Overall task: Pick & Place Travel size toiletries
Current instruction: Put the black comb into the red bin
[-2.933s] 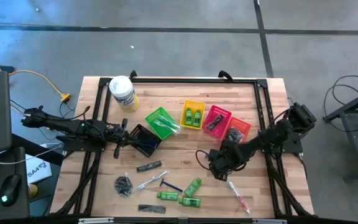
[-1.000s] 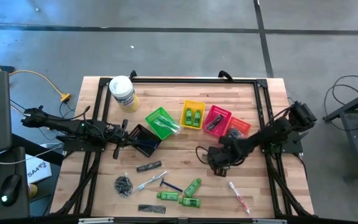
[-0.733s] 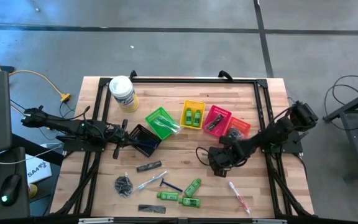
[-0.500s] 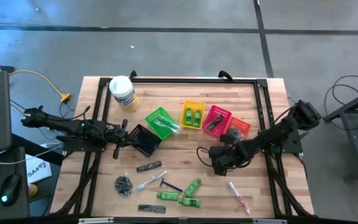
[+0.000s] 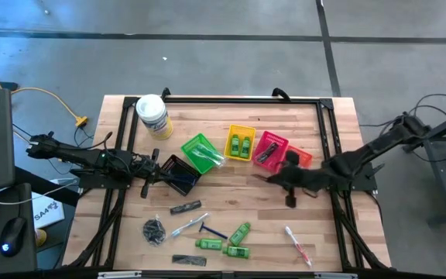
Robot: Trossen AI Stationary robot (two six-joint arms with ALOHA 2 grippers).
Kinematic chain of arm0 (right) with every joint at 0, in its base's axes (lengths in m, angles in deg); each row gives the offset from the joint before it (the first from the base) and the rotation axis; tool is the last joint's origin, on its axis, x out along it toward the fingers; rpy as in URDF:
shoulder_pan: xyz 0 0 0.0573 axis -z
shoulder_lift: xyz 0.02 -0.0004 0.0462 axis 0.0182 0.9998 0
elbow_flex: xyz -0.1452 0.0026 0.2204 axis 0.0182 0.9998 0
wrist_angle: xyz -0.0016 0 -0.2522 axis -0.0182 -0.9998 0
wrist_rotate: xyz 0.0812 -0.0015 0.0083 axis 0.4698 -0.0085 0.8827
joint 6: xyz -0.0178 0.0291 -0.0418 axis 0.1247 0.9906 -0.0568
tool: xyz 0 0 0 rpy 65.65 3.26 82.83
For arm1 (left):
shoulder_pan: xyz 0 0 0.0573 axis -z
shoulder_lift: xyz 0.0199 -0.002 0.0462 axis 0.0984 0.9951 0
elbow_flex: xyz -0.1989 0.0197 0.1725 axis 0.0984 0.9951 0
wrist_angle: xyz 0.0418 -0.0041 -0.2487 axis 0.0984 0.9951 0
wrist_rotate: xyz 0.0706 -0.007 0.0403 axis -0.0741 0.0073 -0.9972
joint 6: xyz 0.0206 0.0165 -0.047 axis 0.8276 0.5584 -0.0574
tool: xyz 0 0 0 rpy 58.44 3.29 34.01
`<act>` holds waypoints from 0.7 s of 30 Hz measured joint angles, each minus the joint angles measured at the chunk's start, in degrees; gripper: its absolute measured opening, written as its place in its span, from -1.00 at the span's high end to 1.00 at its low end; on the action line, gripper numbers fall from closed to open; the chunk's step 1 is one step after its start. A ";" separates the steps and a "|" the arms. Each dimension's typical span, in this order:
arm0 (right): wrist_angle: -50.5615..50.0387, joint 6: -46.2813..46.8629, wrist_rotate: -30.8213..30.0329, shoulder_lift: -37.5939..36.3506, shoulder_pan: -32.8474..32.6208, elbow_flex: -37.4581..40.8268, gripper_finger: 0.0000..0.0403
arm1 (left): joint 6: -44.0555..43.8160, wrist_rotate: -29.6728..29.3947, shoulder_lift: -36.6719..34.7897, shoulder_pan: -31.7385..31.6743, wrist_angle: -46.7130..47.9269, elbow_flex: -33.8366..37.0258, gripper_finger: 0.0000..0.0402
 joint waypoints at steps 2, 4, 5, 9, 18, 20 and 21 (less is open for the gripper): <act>8.01 -1.79 1.88 -5.81 0.32 6.40 0.97 | 0.19 0.00 0.01 -0.01 0.00 0.00 1.00; 15.56 -2.74 3.68 -11.14 1.00 12.55 0.97 | 0.19 0.00 0.01 -0.01 0.00 0.00 1.00; 18.70 -2.80 4.18 -13.51 1.27 15.48 0.97 | 0.19 0.00 0.00 0.00 0.00 0.00 1.00; 28.85 -3.18 4.59 -20.83 1.39 25.30 0.97 | 0.19 0.00 0.01 -0.02 0.00 0.00 1.00; 38.94 -5.75 5.04 -29.22 1.39 35.95 0.96 | 0.00 0.00 -0.01 0.00 0.00 0.00 1.00; 38.21 -5.54 4.35 -29.88 1.37 35.96 0.96 | 0.00 0.00 -0.01 0.00 0.00 0.00 1.00; 38.76 -5.52 4.37 -30.03 1.37 35.97 0.96 | 0.00 0.00 -0.01 0.00 0.00 0.00 1.00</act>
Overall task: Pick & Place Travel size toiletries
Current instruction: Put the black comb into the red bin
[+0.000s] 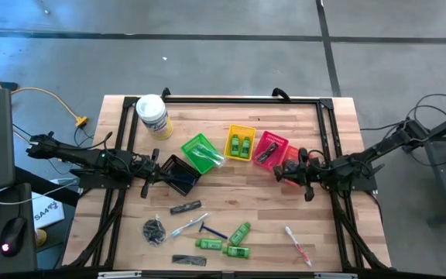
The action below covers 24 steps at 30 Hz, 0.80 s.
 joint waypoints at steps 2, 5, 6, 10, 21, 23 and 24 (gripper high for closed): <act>-0.18 0.01 -0.27 -0.08 0.10 -0.32 0.95 | 0.02 0.00 0.00 0.00 0.00 0.00 1.00; -3.30 -0.62 -0.34 -0.01 0.69 -4.06 0.95 | 0.15 -0.02 0.00 -0.01 -0.02 0.00 1.00; -5.86 -1.03 -0.44 0.00 0.92 -5.97 0.95 | 0.17 -0.04 0.00 -0.01 -0.02 0.00 1.00; -21.78 -1.54 -4.00 2.64 2.93 -15.90 0.95 | 0.17 -0.04 -0.02 -0.02 -0.02 0.00 1.00; -63.27 -5.67 -5.68 18.45 16.24 -43.71 0.95 | 0.62 -0.15 0.00 0.00 -0.02 0.00 1.00; -66.95 -8.74 -3.53 22.48 19.20 -46.31 0.95 | 0.63 -0.15 0.00 -0.01 -0.02 0.00 1.00; -68.39 -10.69 -2.06 24.66 20.71 -47.24 0.95 | 0.63 -0.16 0.00 -0.01 -0.02 0.00 1.00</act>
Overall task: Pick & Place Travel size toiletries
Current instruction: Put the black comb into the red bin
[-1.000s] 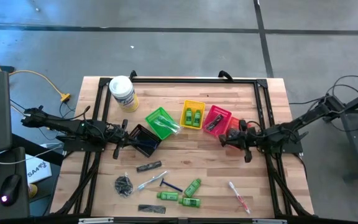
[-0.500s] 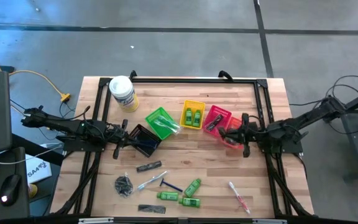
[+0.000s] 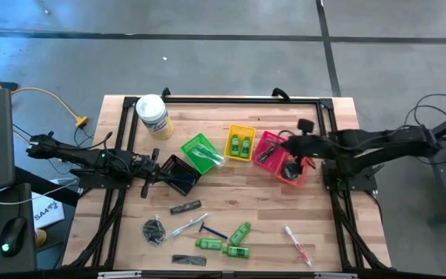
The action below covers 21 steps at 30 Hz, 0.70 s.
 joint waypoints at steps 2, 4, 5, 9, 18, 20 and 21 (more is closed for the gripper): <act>-2.37 -4.70 2.09 4.41 2.82 -1.47 0.95 | 0.00 -0.01 0.00 0.01 0.00 0.00 1.00; -4.20 -10.02 2.54 8.44 4.89 -2.21 0.95 | 0.00 -0.02 0.00 0.01 0.00 0.02 1.00; -4.70 -12.70 2.70 10.43 5.76 -2.40 0.95 | 0.01 -0.02 0.00 -0.01 0.00 0.00 1.00; -5.22 -20.66 1.57 17.10 7.60 -3.43 0.95 | 0.00 -0.02 0.00 -0.01 0.00 0.00 1.00; -6.13 -26.94 3.86 28.44 9.28 -4.98 0.95 | 0.00 -0.10 0.00 0.01 0.00 0.02 1.00; -5.95 -27.71 4.17 30.53 9.79 -4.98 0.95 | 0.00 -0.14 0.00 0.01 0.00 0.02 1.00; -5.84 -28.16 4.25 31.55 10.04 -4.98 0.95 | 0.00 -0.15 0.00 -0.01 -0.02 0.01 1.00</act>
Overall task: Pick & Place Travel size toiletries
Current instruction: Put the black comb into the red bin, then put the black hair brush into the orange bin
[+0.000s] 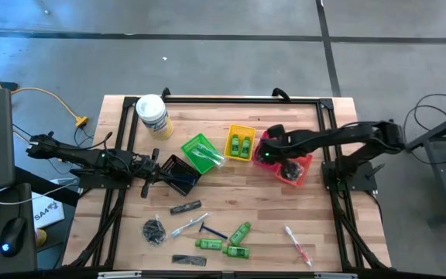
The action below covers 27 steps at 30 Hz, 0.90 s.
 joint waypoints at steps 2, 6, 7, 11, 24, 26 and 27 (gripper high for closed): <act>1.25 -0.48 -0.03 1.67 0.42 0.00 0.95 | 0.00 0.00 0.00 -0.01 0.00 0.00 1.00; 4.24 -1.99 0.89 3.62 1.15 -0.02 0.95 | 0.00 0.00 0.00 0.01 0.00 0.01 1.00; 4.56 -2.23 0.79 3.85 1.16 0.00 0.94 | 0.00 0.00 0.00 -0.01 0.02 0.01 1.00; 4.51 -3.35 2.02 3.91 1.16 -0.02 0.83 | 0.00 0.02 0.00 0.02 0.01 0.01 1.00; 5.07 -1.60 -5.16 0.77 -3.36 -0.48 -0.05 | 0.00 0.09 0.00 -0.01 0.02 -0.01 1.00; 5.62 -1.60 -5.21 0.30 -4.37 -0.48 -0.10 | 0.00 0.09 0.02 -0.01 0.02 0.00 1.00; 5.74 -1.51 -5.31 0.05 -4.71 -0.48 -0.11 | 0.00 0.10 0.00 0.02 0.02 0.00 1.00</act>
